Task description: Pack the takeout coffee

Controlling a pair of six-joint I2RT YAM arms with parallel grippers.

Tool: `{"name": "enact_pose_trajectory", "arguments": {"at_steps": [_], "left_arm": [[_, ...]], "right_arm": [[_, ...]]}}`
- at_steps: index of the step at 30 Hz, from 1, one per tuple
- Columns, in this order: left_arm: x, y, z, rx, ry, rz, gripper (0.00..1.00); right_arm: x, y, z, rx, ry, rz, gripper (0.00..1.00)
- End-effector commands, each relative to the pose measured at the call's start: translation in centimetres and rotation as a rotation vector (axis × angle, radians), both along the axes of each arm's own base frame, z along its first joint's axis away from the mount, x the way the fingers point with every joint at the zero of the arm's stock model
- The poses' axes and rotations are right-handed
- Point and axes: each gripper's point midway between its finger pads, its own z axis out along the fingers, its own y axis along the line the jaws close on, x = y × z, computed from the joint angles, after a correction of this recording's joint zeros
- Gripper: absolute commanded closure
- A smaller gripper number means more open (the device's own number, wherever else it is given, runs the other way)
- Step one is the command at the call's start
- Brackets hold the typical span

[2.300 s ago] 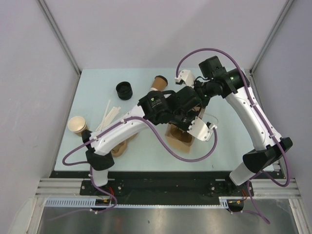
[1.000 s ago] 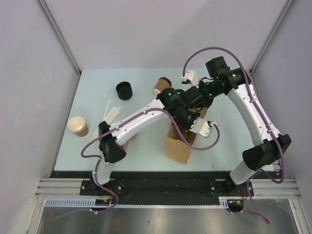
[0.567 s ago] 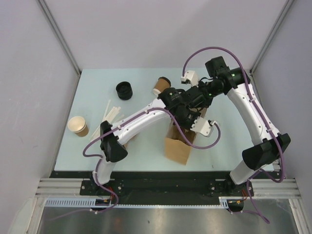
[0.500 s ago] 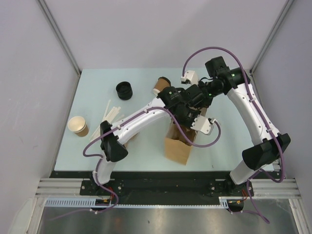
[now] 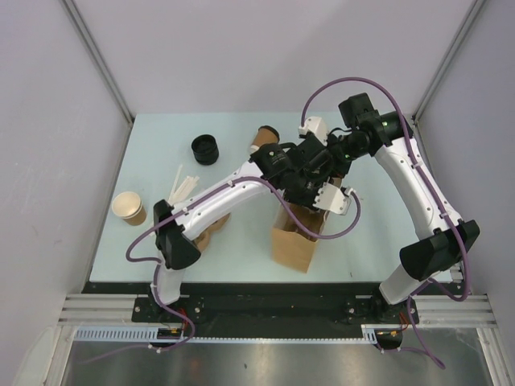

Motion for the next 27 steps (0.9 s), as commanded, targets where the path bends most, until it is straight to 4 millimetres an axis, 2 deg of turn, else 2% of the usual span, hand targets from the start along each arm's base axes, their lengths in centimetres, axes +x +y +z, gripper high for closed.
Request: {"name": "enact_pose_trajectory", "arguments": {"at_steps": [1,3,5,9,20,23,24,27], "left_arm": [[0.1,-0.2,2.1,-0.092,-0.033,0.022,0.51],[0.6,-1.0,2.6,-0.142,-0.063,0.027,0.51],[0.4,-1.3,2.3,-0.166,-0.068,0.008,0.51],[0.2,-1.1,0.3,-0.146,-0.098,-0.046,0.51],[0.7,-2.1,-1.8,-0.139,-0.106,-0.087,0.53],[0.6,-2.1,-2.4,-0.133,-0.093,-0.096,0.62],[0.6,-2.1,-2.5,-0.133,-0.087,-0.101,0.72],[0.6,-2.0,-2.6,-0.133,-0.074,-0.103,0.86]], "right_arm": [[-0.5,0.4,0.9,0.028,-0.013,0.026,1.00],[-0.6,0.6,1.0,0.035,-0.013,0.030,1.00],[-0.7,0.6,1.0,0.039,-0.010,0.036,1.00],[-0.9,0.6,1.0,0.038,-0.006,0.042,1.00],[-1.0,0.7,1.0,0.041,0.001,0.062,1.00],[-1.0,0.6,1.0,0.042,0.001,0.064,1.00],[-1.0,0.6,1.0,0.043,0.002,0.063,1.00],[-1.0,0.4,1.2,0.048,-0.002,0.065,1.00]]}}
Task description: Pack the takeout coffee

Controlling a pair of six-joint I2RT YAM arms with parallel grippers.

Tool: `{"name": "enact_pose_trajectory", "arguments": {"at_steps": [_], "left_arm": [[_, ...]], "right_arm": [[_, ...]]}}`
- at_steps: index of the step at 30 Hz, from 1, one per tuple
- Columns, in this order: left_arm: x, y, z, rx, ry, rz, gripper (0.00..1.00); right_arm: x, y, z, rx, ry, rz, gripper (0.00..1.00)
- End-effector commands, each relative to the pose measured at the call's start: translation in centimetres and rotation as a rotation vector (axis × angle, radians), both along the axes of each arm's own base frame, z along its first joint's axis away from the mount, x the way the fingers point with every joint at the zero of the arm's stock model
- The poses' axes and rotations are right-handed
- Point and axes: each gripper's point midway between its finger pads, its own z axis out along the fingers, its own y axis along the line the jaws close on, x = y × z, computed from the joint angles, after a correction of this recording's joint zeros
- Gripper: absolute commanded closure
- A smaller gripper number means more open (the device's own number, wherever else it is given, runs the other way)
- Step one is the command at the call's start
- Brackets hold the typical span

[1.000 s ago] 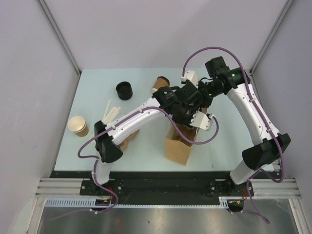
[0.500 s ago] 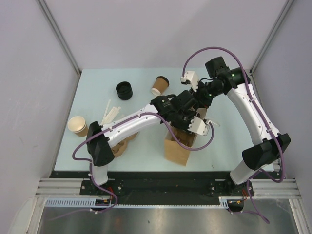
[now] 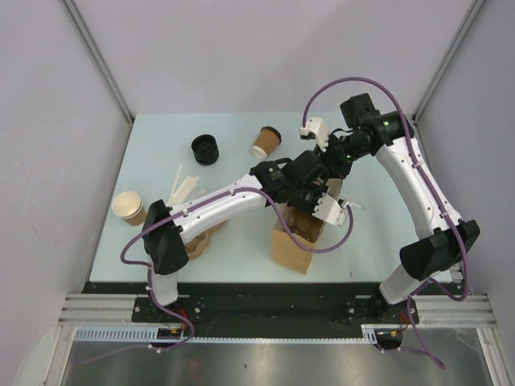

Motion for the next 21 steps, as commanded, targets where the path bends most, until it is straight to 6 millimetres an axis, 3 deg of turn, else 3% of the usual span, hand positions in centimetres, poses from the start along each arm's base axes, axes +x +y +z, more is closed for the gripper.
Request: {"name": "enact_pose_trajectory", "arguments": {"at_steps": [1,6,9,10,12,14,17,21], "left_arm": [[-0.1,-0.1,0.8,-0.038,0.014,-0.037,0.88],[-0.9,0.8,1.1,-0.028,0.045,-0.049,1.00],[-1.3,0.9,1.9,-0.046,0.054,-0.039,0.99],[-1.3,1.1,2.8,-0.070,0.049,-0.026,0.93],[-1.2,1.0,3.5,-0.102,0.029,-0.020,0.65],[-0.9,0.8,4.5,-0.147,-0.019,-0.022,0.50],[-0.7,0.6,4.9,-0.178,-0.057,-0.038,0.41],[-0.4,-0.2,4.2,-0.176,-0.070,-0.069,0.39]], "right_arm": [[-0.6,0.5,1.3,0.046,-0.016,0.043,1.00],[-0.2,0.3,1.4,0.057,-0.021,0.040,1.00],[-0.2,0.2,1.3,0.058,-0.021,0.040,1.00],[-0.2,0.2,1.4,0.059,-0.021,0.042,1.00],[-0.4,0.1,1.4,0.064,-0.017,0.048,1.00],[-0.4,0.1,1.4,0.066,-0.018,0.050,1.00],[-0.5,0.3,1.5,0.074,-0.017,0.057,1.00],[-0.6,0.5,1.7,0.085,-0.018,0.067,1.00]]}}
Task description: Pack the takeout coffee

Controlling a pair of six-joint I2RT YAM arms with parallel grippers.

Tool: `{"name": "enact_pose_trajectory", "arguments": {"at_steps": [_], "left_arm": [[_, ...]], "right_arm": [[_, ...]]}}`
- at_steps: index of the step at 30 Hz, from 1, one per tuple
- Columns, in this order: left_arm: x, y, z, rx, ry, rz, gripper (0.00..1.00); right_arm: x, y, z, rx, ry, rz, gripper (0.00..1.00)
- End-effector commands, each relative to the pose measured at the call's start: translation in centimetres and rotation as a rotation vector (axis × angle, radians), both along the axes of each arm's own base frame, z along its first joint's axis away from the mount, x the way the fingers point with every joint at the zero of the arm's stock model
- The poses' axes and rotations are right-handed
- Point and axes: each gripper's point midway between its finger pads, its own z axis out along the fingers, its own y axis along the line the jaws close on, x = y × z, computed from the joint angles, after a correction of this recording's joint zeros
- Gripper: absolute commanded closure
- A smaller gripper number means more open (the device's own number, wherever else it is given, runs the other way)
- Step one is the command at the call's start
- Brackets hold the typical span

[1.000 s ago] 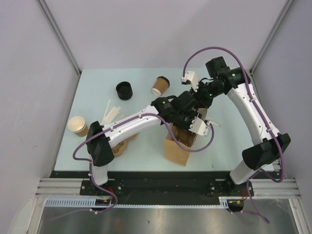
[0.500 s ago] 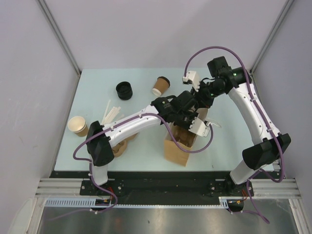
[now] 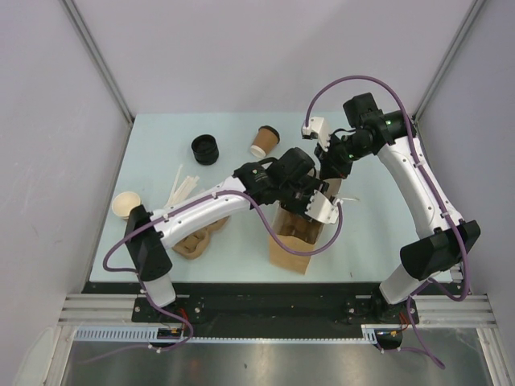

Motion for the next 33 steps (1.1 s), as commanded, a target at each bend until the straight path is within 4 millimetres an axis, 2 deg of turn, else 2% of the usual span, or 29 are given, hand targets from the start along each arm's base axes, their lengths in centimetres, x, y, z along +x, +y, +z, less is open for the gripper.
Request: {"name": "enact_pose_trajectory", "arguments": {"at_steps": [1,7,16,19,20,23,25,26,33], "left_arm": [[0.4,-1.4,1.9,-0.084,-0.062,-0.056,0.39],[0.9,-2.5,-0.1,-0.051,-0.059,-0.089,0.38],[1.5,-2.4,-2.5,0.023,-0.036,-0.089,0.40],[1.6,-2.1,-3.1,0.050,-0.026,-0.082,0.54],[1.5,-2.1,-3.1,0.053,-0.022,-0.085,0.68],[1.2,-2.0,-1.6,0.032,-0.016,-0.081,0.88],[1.1,-2.0,-0.6,0.014,-0.009,-0.067,0.94],[1.0,-2.0,0.5,0.005,-0.012,-0.061,0.99],[0.6,-1.5,5.0,-0.008,-0.013,-0.029,1.00]], "right_arm": [[-0.5,0.5,1.4,0.043,-0.022,0.031,1.00],[-0.7,0.5,1.5,0.048,-0.015,0.039,1.00],[-0.9,0.6,1.5,0.053,-0.009,0.048,1.00],[-0.8,0.7,1.5,0.055,-0.010,0.050,1.00],[-0.8,0.7,1.4,0.053,-0.010,0.049,1.00],[-0.5,0.5,1.4,0.044,-0.021,0.045,1.00],[-0.3,0.4,1.5,0.040,-0.035,0.038,1.00],[0.0,0.2,1.4,0.030,-0.046,0.030,1.00],[1.0,0.0,2.5,0.027,-0.117,0.009,1.00]]}}
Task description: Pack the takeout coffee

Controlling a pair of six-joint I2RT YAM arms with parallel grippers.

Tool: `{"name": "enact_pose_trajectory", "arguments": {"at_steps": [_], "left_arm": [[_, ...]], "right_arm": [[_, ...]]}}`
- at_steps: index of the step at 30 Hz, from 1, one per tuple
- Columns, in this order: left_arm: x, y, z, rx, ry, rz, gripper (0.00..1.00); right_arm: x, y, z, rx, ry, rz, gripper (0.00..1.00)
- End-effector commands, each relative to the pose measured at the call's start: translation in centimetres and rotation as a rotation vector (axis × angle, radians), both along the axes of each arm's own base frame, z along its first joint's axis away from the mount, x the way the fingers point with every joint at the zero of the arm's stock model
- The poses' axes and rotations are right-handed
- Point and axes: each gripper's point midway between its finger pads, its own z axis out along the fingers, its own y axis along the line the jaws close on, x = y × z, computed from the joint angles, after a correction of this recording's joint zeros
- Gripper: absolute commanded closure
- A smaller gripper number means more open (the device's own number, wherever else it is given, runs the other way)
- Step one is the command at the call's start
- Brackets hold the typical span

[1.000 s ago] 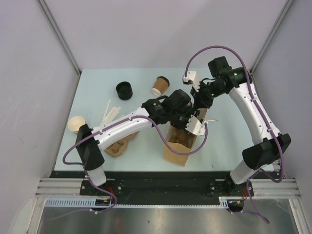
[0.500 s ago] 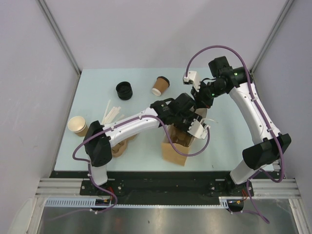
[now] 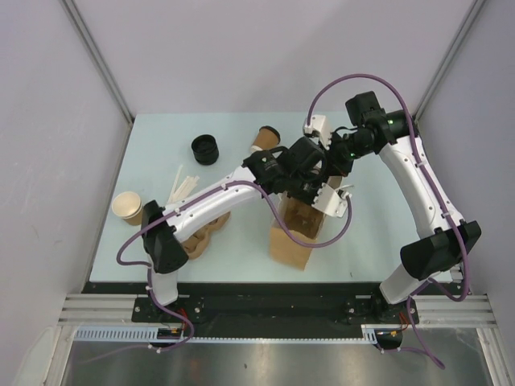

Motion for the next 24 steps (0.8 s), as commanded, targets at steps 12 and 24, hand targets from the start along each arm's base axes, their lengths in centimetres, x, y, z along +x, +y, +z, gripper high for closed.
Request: {"name": "enact_pose_trajectory", "arguments": {"at_steps": [12,24], "left_arm": [[-2.7,0.9,2.7,0.060,0.067,0.026,1.00],[-3.7,1.7,1.8,0.165,0.100,0.118,1.00]], "right_arm": [[1.0,0.1,3.7,-0.005,-0.193,0.004,1.00],[1.7,0.2,3.6,-0.053,-0.277,-0.015,1.00]]}}
